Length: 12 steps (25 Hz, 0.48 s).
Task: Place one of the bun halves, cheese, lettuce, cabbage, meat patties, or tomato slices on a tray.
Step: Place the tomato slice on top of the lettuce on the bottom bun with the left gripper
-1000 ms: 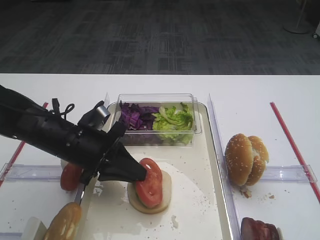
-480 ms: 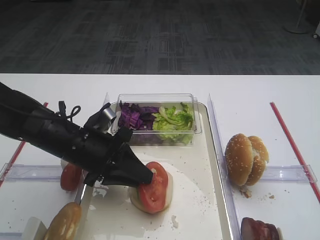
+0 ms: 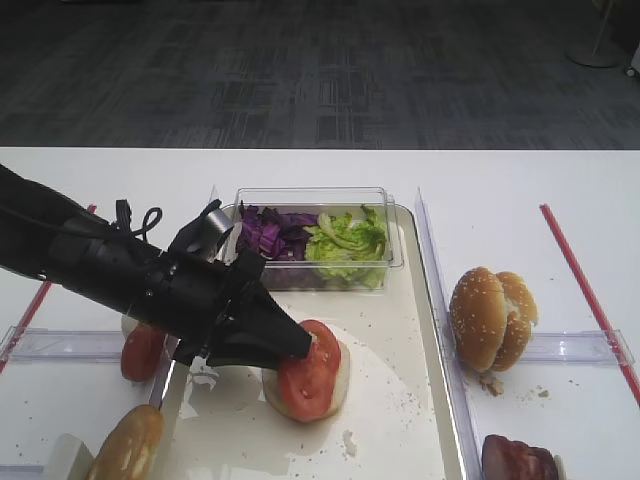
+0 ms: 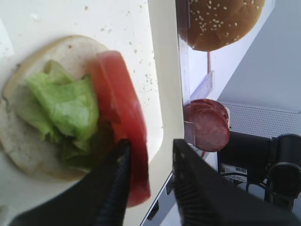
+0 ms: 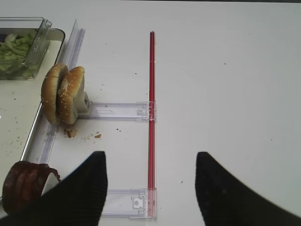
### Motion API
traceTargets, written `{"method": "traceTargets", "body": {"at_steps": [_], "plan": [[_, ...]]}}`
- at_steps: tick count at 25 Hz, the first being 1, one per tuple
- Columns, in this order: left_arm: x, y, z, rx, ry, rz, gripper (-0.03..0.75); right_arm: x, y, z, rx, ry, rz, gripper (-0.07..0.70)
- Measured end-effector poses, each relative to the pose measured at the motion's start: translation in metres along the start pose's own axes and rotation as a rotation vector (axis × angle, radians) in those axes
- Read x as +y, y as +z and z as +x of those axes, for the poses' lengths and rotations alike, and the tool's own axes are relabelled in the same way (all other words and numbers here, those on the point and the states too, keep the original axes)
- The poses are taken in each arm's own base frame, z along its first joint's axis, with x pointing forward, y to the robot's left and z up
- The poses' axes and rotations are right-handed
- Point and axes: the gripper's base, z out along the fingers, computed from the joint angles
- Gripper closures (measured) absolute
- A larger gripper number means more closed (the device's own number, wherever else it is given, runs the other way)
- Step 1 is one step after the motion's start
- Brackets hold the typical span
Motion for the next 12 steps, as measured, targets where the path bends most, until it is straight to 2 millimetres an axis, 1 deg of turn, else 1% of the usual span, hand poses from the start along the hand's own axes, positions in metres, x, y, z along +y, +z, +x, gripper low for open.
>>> {"method": "traceTargets", "body": {"at_steps": [4,6,12], "plan": [[0.0,0.0,0.0,0.0,0.001,0.0,0.372,0.0,0.0,0.0,0.0,0.0,0.0,0.186],[0.0,0.0,0.0,0.0,0.001,0.0,0.321,0.0,0.0,0.0,0.0,0.0,0.0,0.186],[-0.0003,0.0,0.0002,0.002,0.009,0.003,0.257,0.0,0.0,0.0,0.0,0.0,0.0,0.186]]}}
